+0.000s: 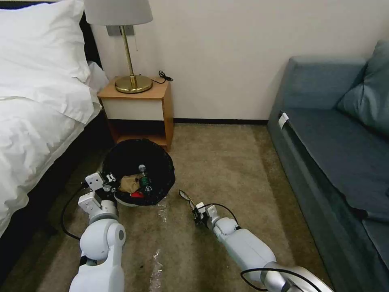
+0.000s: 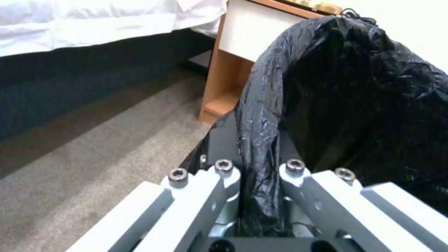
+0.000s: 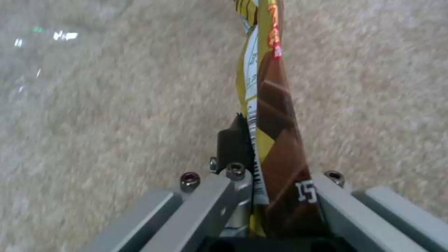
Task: Pick up the trash bin, then pick up the garbage on the floor and place it into the trash bin.
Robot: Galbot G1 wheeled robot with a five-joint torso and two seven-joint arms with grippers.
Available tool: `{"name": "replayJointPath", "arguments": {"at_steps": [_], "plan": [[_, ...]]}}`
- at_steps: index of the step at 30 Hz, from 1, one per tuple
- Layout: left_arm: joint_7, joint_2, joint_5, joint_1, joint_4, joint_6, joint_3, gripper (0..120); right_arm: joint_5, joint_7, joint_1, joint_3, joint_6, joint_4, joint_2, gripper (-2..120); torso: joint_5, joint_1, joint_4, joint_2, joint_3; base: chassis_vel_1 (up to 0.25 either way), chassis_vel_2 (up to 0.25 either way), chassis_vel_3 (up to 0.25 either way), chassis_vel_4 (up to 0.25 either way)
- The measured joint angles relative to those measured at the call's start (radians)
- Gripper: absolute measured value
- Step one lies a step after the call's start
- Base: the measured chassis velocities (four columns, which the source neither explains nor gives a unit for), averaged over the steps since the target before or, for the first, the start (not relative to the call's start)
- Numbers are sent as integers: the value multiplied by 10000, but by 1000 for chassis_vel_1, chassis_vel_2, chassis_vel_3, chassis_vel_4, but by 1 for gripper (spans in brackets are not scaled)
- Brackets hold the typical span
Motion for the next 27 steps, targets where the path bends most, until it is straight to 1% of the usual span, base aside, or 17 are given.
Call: {"name": "replayJointPath", "arguments": {"at_steps": [4,6,10,11,13,14,16,17,19,20,21,22,24,25,26,27], "plan": [[0,-17,7,0,47,-33,1,4,10,268,117,466,76,-68,152,0,1,1,1,0,0,0,0,0,0],[2,5,-4,-23,104,-53,5,4,189,736,396,1393,241,-91,265,0,0,0,1,0,0,0,0,0,0],[5,46,-52,-32,108,-56,-5,4,318,1090,589,1892,405,73,256,0,-2,0,-1,0,0,0,0,0,0],[10,69,-87,-32,108,-56,-5,4,384,1337,712,2128,566,272,226,0,0,0,0,0,0,0,0,0,0],[17,122,-154,-84,168,-56,0,4,113,1835,986,2458,1148,937,115,0,-1,0,-1,0,-1,0,0,0,0],[17,122,-154,-84,168,-56,0,4,113,1835,986,2458,1148,937,115,0,-1,0,-1,0,-1,0,0,0,0],[24,128,-206,-194,236,-56,17,4,-866,1888,1060,2648,1732,1710,-14,0,0,0,1,0,0,0,0,0,0],[24,128,-206,-194,236,-56,17,4,-866,1888,1060,2648,1732,1710,-14,0,0,0,1,0,0,0,0,0,0],[39,173,-261,-285,297,-55,38,4,-1069,1964,1000,2543,1835,2848,-231,0,-1,0,-2,0,-2,0,0,0,0],[39,173,-261,-285,297,-55,38,4,-1069,1964,1000,2543,1835,2848,-231,0,-1,0,-2,0,-2,0,0,0,0],[40,209,-295,-331,323,-51,41,4,-996,2051,922,2372,1825,3572,-360,0,-1,0,-2,0,-2,0,0,0,0],[40,209,-295,-331,323,-51,41,4,-996,2051,922,2372,1825,3572,-360,0,-1,0,-2,0,-2,0,0,0,0],[40,231,-331,-407,373,-23,60,4,-892,2208,749,1883,1692,5152,-625,0,-1,0,1,0,-1,0,0,0,0],[40,231,-331,-407,373,-23,60,4,-892,2208,749,1883,1692,5152,-625,0,-1,0,1,0,-1,0,0,0,0],[40,225,-354,-450,389,-16,76,4,-805,2296,666,1573,1539,5985,-749,0,-1,0,1,0,-1,0,0,0,0],[40,225,-354,-450,389,-16,76,4,-805,2296,666,1573,1539,5985,-749,0,-1,0,1,0,-1,0,0,0,0]]}}
